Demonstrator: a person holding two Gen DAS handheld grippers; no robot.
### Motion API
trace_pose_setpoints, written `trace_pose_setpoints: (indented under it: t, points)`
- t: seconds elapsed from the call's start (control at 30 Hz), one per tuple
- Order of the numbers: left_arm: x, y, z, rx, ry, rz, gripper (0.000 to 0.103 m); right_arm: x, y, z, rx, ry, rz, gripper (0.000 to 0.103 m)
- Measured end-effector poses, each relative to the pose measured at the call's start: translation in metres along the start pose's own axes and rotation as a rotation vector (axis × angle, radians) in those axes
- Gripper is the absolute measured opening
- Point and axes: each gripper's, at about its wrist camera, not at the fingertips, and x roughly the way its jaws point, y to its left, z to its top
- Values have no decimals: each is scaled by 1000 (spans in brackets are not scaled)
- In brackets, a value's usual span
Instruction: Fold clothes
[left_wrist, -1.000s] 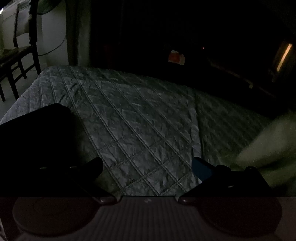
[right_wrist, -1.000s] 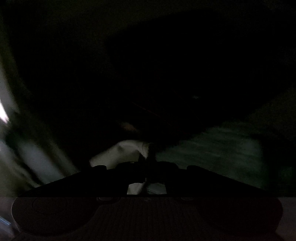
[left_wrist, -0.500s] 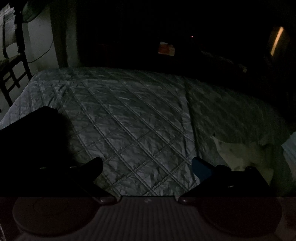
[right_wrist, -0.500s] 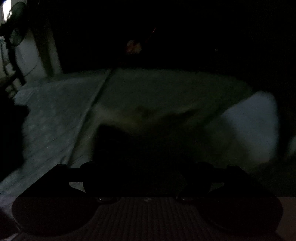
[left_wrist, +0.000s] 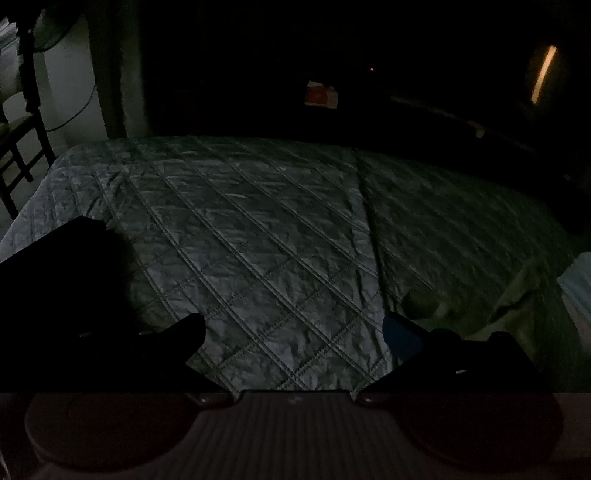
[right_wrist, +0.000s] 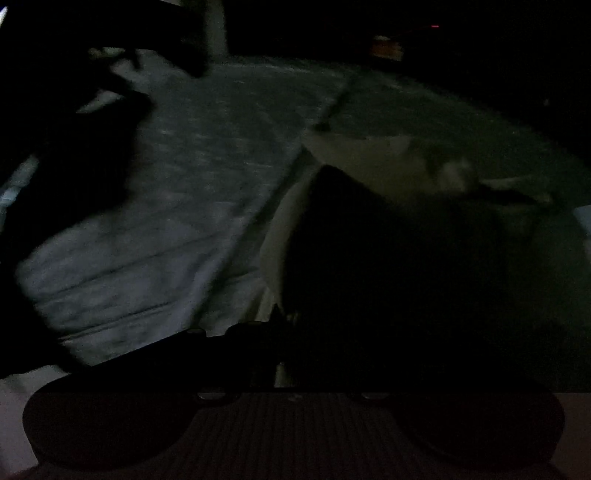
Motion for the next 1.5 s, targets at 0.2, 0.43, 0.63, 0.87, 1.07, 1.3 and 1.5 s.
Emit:
trace_pose_setpoints:
  t: [0.2,0.43,0.63,0.87,1.07,1.3,1.5]
  points:
    - [3,-1,-2,15,15,-3,102,-24,-12,-3,23,-12,58,65]
    - [7,-13,-7,72,27,-7,102,-61,-106,10,296,-260,-234,84]
    - [11,-19,-11,89,39,-10,102,0,-140,15,209,-24,-398,83]
    - [10,-21,-10,92,46,-16,102,-39,-145,29,324,-221,-196,14]
    - [7,-25,-12,106,54,-41,102,-137,-133,65,353,-559,-39,14]
    - [5,-34,-13,132,58,-69,102,-192,-102,94,233,-709,172,14]
    - [3,-32,-13,127,59,-76,102,-194,-87,95,200,-709,245,14]
